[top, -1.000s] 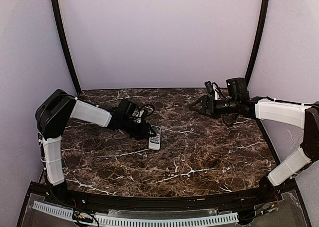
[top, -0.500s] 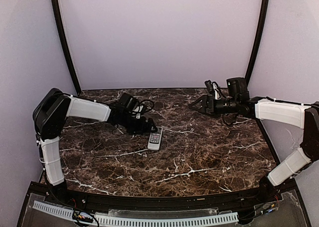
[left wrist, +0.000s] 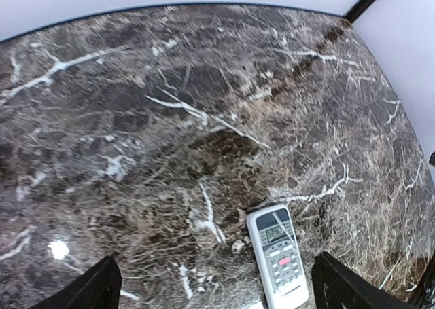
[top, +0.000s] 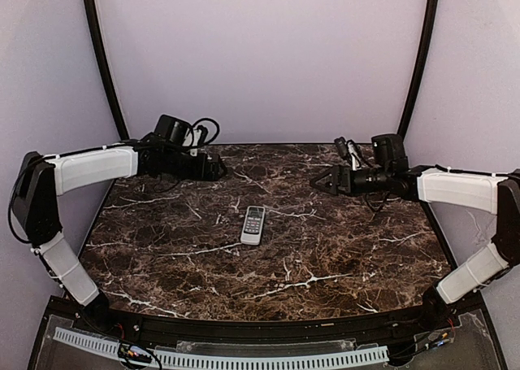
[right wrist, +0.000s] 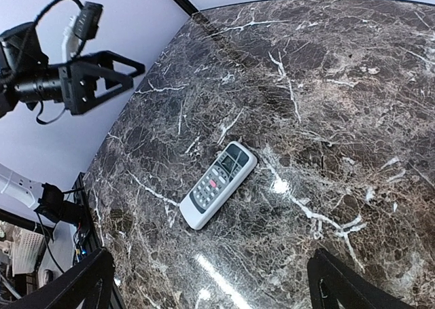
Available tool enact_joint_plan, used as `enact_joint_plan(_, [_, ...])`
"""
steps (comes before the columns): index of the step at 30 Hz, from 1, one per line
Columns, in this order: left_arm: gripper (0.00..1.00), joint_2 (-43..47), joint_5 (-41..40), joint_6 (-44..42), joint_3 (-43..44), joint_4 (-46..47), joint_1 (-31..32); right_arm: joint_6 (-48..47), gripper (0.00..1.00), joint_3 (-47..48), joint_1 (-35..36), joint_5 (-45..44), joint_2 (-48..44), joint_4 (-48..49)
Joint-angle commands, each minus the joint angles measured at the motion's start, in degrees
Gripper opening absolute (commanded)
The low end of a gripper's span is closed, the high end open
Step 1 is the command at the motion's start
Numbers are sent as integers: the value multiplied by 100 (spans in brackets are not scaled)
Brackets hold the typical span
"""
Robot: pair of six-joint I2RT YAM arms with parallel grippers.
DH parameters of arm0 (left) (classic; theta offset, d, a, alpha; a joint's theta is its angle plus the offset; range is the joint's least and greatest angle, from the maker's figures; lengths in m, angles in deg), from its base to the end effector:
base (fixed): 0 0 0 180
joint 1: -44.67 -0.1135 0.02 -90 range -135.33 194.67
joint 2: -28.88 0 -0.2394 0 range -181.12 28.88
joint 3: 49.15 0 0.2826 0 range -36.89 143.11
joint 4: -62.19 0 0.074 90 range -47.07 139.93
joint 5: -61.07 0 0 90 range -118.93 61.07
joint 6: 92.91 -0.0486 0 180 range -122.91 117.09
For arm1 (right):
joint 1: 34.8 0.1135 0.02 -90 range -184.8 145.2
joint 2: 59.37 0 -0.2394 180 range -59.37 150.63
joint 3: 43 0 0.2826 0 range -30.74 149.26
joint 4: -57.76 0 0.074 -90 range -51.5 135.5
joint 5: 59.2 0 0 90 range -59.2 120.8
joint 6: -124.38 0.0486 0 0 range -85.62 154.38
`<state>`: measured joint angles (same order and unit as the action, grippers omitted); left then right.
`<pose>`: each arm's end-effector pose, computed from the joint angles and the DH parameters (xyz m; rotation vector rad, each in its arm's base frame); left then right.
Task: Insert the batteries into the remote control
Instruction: Reset both arms
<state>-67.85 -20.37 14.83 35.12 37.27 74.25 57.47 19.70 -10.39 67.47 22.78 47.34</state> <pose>0.3626 -0.2141 0.2162 0.3198 2.2639 -0.6100 0.3083 0.1718 0.2003 -0.4378 2.1484 1.1552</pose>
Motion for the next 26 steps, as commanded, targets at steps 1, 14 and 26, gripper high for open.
enact_joint_plan(1, [99,812,-479,-172,-574,-31,-304,-244,99,-396,-38,-27,-231,410])
enact_joint_plan(14, [99,1807,-607,477,-3226,1867,-436,239,99,-2002,-32,-123,6,2171])
enact_joint_plan(26, [98,1871,-606,509,-3301,2125,-436,376,98,-2226,-38,-25,90,2625])
